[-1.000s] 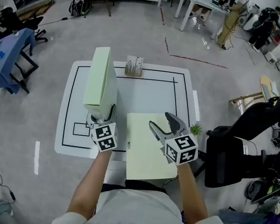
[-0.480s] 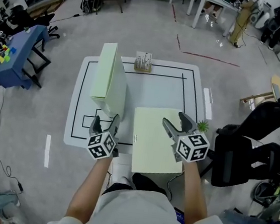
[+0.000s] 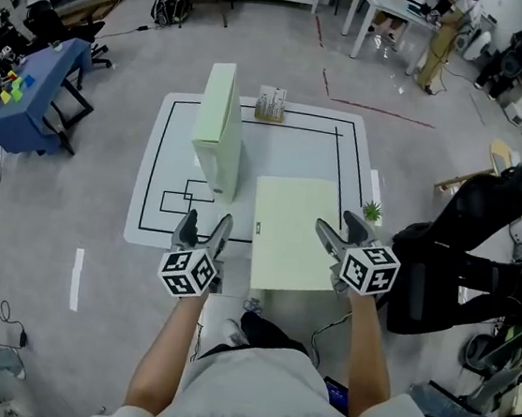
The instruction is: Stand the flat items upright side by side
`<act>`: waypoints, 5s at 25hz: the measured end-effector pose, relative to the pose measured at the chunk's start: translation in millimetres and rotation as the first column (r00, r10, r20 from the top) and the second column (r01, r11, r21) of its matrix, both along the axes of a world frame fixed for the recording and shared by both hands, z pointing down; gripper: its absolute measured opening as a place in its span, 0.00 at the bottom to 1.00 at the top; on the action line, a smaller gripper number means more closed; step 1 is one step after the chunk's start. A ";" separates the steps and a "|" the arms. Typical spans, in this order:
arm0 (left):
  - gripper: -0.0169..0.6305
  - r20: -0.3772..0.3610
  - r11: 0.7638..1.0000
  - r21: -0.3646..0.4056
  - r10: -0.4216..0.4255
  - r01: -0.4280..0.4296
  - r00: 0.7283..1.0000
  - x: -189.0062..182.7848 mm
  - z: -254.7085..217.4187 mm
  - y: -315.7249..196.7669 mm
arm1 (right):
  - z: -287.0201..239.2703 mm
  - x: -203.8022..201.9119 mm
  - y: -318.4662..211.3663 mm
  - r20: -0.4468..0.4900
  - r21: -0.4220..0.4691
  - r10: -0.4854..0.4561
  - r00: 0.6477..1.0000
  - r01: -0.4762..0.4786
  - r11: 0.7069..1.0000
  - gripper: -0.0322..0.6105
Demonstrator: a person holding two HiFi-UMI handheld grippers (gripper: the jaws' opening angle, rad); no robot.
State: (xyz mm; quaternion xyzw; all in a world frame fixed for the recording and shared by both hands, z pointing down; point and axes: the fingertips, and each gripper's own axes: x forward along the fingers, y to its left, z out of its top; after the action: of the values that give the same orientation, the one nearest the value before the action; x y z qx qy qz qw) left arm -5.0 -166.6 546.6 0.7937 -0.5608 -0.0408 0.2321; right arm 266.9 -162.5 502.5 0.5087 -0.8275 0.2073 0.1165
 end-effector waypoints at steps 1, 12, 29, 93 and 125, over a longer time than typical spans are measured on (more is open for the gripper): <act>0.65 -0.009 1.000 -0.003 0.016 -0.016 1.000 2.5 -0.9 6.0 | -1.3 0.9 8.4 0.004 -0.003 0.004 1.000 -0.004 1.000 0.56; 0.65 0.018 0.930 -0.286 0.244 -0.229 0.970 53.3 56.5 36.8 | 36.1 41.3 43.1 0.003 -0.125 0.084 0.996 -0.083 0.989 0.57; 0.65 -0.253 0.735 -0.498 0.384 -0.460 0.888 134.2 117.0 2.7 | 151.1 59.0 -2.4 0.202 -0.421 -0.016 0.979 0.101 0.901 0.64; 0.65 -0.153 0.811 -0.303 0.476 -0.500 0.866 130.2 102.5 -26.4 | 134.9 14.0 -5.8 0.810 -0.343 0.049 0.584 0.405 0.848 0.62; 0.65 -0.131 0.727 -0.164 0.654 -0.667 0.745 161.6 55.6 -18.4 | 79.0 -2.6 21.5 0.698 -0.180 -0.210 0.684 0.452 0.874 0.57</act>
State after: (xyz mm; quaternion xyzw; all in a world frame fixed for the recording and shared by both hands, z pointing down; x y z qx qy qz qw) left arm 156.6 -184.9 602.2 0.9119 -0.2349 0.0754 0.3278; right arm 264.4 -141.0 581.5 0.2137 -0.8448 0.4867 -0.0615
